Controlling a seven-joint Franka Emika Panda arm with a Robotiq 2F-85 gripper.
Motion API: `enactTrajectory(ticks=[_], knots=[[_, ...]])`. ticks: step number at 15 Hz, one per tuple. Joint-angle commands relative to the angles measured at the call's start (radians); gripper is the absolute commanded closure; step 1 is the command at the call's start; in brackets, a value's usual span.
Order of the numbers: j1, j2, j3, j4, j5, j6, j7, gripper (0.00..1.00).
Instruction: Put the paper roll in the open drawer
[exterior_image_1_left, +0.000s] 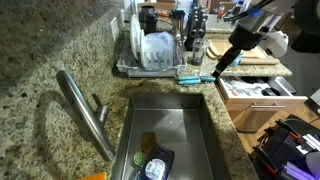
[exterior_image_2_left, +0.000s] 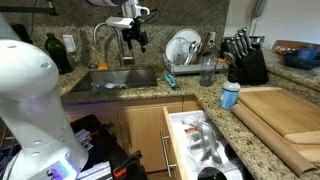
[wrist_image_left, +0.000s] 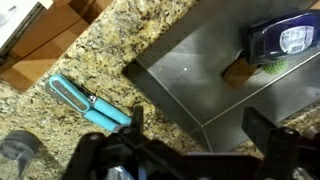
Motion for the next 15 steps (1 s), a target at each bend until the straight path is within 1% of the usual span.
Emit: enactTrajectory(ticks=[1, 4, 6, 9, 10, 11, 14, 15], knots=[[0.000, 0.000, 0.000, 0.002, 0.000, -0.002, 0.001, 0.00], [-0.040, -0.079, -0.015, -0.086, 0.017, 0.045, 0.135, 0.00], [-0.054, -0.164, -0.046, -0.173, 0.055, 0.061, 0.172, 0.00], [-0.082, -0.307, -0.092, -0.313, 0.112, 0.054, 0.222, 0.00], [-0.088, -0.332, -0.094, -0.329, 0.130, 0.063, 0.249, 0.00], [-0.082, -0.231, -0.084, -0.234, 0.095, 0.021, 0.208, 0.00], [-0.091, -0.315, -0.091, -0.292, 0.113, 0.022, 0.239, 0.00], [-0.148, -0.305, -0.058, -0.279, 0.073, -0.004, 0.328, 0.00]])
